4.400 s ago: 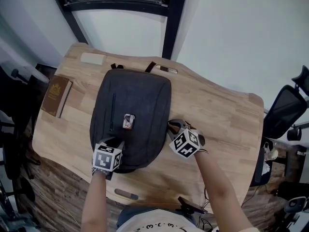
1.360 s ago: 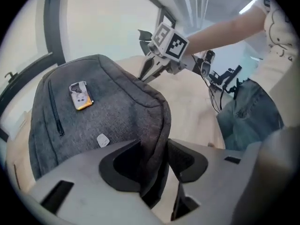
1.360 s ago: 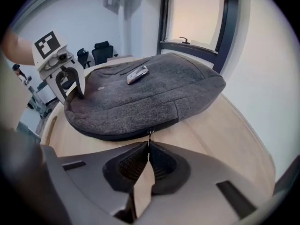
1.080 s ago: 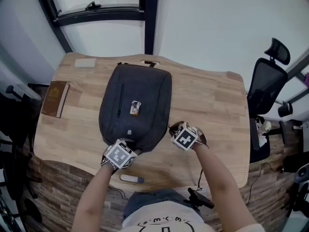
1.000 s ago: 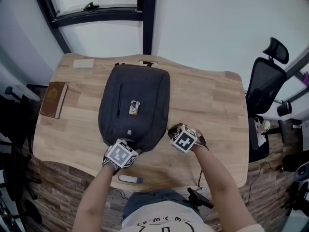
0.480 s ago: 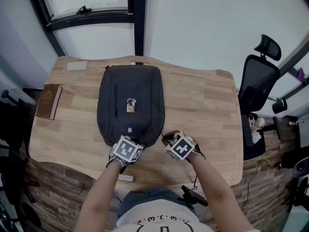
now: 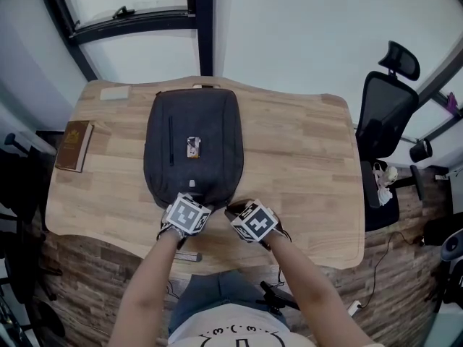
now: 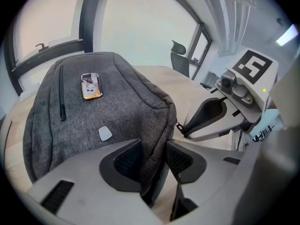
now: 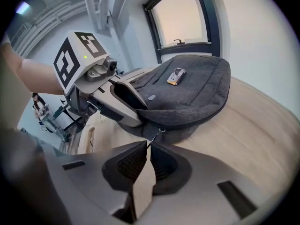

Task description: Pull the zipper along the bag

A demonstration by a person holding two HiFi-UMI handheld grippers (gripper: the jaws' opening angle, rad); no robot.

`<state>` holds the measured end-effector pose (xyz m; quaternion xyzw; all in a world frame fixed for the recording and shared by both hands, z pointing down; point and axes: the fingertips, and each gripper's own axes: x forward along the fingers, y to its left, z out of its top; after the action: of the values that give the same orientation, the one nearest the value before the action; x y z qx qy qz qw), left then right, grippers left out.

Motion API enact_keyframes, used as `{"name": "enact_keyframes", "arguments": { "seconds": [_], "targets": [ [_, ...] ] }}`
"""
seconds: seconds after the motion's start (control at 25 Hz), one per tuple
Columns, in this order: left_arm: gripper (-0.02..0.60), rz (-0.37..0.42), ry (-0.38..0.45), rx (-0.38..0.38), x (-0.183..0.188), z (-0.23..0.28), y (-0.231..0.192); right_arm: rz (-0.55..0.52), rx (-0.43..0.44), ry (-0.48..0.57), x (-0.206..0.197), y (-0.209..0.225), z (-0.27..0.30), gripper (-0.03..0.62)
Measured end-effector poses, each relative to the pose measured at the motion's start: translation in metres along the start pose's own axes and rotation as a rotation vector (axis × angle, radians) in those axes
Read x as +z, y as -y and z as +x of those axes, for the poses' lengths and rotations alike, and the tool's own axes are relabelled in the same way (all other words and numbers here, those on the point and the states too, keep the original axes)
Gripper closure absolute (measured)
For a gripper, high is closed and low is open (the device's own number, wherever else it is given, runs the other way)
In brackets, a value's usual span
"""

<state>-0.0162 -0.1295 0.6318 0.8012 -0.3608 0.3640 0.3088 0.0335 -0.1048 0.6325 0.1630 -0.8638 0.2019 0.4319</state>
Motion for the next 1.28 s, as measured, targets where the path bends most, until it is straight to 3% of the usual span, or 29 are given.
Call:
{"name": "enact_keyframes", "arguments": {
  "seconds": [0.12, 0.28, 0.48, 0.68, 0.8, 0.84, 0.92, 1.0, 1.12, 1.28],
  "targets": [
    [0.436, 0.058, 0.031, -0.023, 0.0, -0.004, 0.007, -0.031, -0.024, -0.022, -0.003, -0.001, 0.004, 0.519],
    [0.39, 0.212, 0.072, -0.064, 0.001, -0.023, 0.019, -0.081, -0.072, -0.043, -0.008, 0.005, 0.001, 0.534],
    [0.37, 0.481, -0.046, -0.055, -0.027, -0.053, 0.002, -0.05, -0.114, -0.041, -0.006, 0.006, 0.003, 0.534],
    [0.37, 0.519, -0.073, -0.048, -0.056, -0.07, -0.036, 0.04, -0.177, 0.013, 0.001, 0.006, 0.014, 0.53],
    [0.37, 0.585, -0.079, -0.045, -0.069, -0.074, -0.05, 0.109, -0.224, 0.052, 0.009, 0.006, 0.014, 0.481],
    [0.371, 0.619, -0.074, -0.04, -0.07, -0.073, -0.054, 0.112, -0.252, 0.048, 0.01, 0.008, 0.013, 0.528],
    [0.371, 0.67, -0.058, -0.029, -0.071, -0.069, -0.059, 0.106, -0.283, 0.025, 0.009, 0.009, 0.01, 0.533],
    [0.396, 0.641, -0.053, -0.058, -0.07, -0.066, -0.061, 0.106, -0.297, -0.001, 0.009, 0.008, 0.007, 0.534],
    [0.414, 0.501, -0.056, -0.12, -0.068, -0.064, -0.064, 0.136, -0.313, -0.024, 0.012, 0.004, 0.002, 0.534],
    [0.42, 0.384, -0.04, -0.123, -0.065, -0.061, -0.066, 0.2, -0.281, -0.028, 0.016, -0.012, 0.002, 0.533]
  ]
}}
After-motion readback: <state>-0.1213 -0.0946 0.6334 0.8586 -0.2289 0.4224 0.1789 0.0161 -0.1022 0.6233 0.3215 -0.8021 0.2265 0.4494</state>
